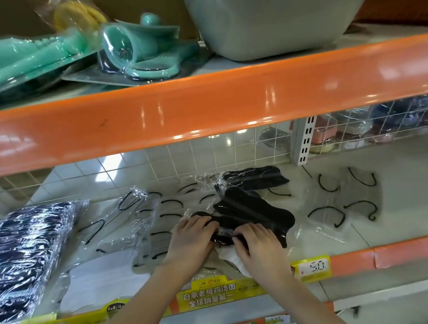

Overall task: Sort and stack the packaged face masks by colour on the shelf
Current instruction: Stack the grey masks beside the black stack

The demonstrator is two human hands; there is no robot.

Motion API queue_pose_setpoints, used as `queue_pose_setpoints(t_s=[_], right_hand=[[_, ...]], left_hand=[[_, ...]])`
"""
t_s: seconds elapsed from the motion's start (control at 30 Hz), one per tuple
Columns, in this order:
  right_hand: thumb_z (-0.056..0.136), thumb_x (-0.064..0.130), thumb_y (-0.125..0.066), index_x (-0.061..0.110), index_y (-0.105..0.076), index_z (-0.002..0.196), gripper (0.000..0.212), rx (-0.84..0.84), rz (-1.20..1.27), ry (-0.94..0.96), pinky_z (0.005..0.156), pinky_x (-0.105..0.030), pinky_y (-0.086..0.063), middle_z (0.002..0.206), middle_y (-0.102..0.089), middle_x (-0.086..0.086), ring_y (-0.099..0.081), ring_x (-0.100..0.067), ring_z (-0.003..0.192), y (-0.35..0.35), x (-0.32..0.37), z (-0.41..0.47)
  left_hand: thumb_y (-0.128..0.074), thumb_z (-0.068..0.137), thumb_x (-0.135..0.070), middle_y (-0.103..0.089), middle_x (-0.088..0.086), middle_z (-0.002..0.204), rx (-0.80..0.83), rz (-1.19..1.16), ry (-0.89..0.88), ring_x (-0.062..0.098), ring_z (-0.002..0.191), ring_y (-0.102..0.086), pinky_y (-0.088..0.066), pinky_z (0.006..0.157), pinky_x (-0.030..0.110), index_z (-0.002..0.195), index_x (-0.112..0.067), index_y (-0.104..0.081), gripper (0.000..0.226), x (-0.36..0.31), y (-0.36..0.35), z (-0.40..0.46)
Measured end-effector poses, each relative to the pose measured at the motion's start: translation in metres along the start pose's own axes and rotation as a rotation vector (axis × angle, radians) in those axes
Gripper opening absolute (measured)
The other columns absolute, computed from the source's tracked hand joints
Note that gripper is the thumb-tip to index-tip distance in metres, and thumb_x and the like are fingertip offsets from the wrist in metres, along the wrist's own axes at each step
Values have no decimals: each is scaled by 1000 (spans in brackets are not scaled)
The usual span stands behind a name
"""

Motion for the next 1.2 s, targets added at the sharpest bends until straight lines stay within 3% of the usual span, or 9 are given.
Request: queue_pose_setpoints(t_s=[0.17, 0.27, 0.37, 0.47, 0.63, 0.8, 0.9, 1.13, 1.2], right_hand=[[81, 62, -48, 26, -61, 108, 47, 100, -82, 87, 83, -30, -52, 108, -65, 8, -61, -10, 99, 4, 3, 1], [78, 45, -60, 23, -64, 109, 39, 56, -108, 151, 82, -31, -52, 108, -65, 5, -63, -14, 100, 7, 13, 5], [58, 31, -77, 17, -68, 102, 46, 16, -96, 167, 79, -34, -55, 101, -69, 1, -68, -19, 93, 6, 25, 10], [54, 16, -88, 17, -69, 98, 48, -8, -92, 162, 75, -34, -56, 96, -70, 1, -68, -19, 88, -2, 36, 17], [54, -7, -74, 19, -69, 101, 54, -96, -81, 240, 78, -38, -55, 99, -69, 0, -66, -22, 91, -17, 63, 25], [63, 3, -57, 20, -69, 108, 49, -140, -66, 402, 93, -34, -41, 110, -67, 2, -58, -19, 101, -35, 97, 32], [70, 8, -44, 19, -70, 108, 47, -127, -64, 463, 94, -32, -38, 113, -67, 1, -58, -19, 103, -47, 121, 36], [69, 20, -59, 24, -60, 120, 51, 15, -42, 539, 98, -33, -39, 127, -61, 4, -54, -15, 114, -80, 176, 37], [71, 19, -53, 26, -62, 119, 49, 52, -38, 535, 97, -35, -44, 127, -61, 6, -58, -15, 113, -88, 194, 36]], left_hand=[[-92, 44, -24, -73, -6, 88, -80, -33, 66, 16, 80, -70, -56, 66, 33, 88, -24, -74, 48, 6, 6, -4], [-91, 44, -16, -73, -3, 90, -126, -52, 93, 20, 81, -70, -56, 67, 35, 91, -19, -73, 51, 14, 8, -11], [-89, 48, -10, -72, 0, 95, -165, -68, 116, 22, 86, -70, -56, 69, 39, 97, -17, -72, 53, 25, 7, -20], [-88, 49, -7, -72, 3, 96, -215, -71, 105, 23, 87, -69, -56, 72, 39, 97, -15, -72, 51, 37, 11, -30], [-78, 41, 10, -72, 5, 96, -315, -133, 115, 24, 86, -70, -56, 70, 34, 99, -10, -72, 62, 66, 17, -54], [-49, 66, -1, -72, 3, 96, -379, -132, 91, 23, 86, -70, -57, 68, 32, 94, -10, -73, 38, 101, 25, -82], [-48, 71, -6, -72, 2, 100, -367, -89, 80, 22, 88, -69, -55, 73, 30, 94, -12, -74, 35, 125, 31, -101], [-36, 63, 1, -71, 6, 108, -364, -45, 126, 25, 97, -68, -55, 83, 36, 102, -9, -73, 55, 173, 39, -147], [-36, 64, 2, -71, 8, 106, -387, -27, 136, 26, 96, -69, -55, 83, 38, 99, -8, -74, 53, 184, 42, -161]])
Point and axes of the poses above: each hand's wrist, its own z-axis towards the middle knuckle, its own y-axis out of the back of the hand, x = y × z, the point moved 1 cm from there along z, towards the middle knuckle
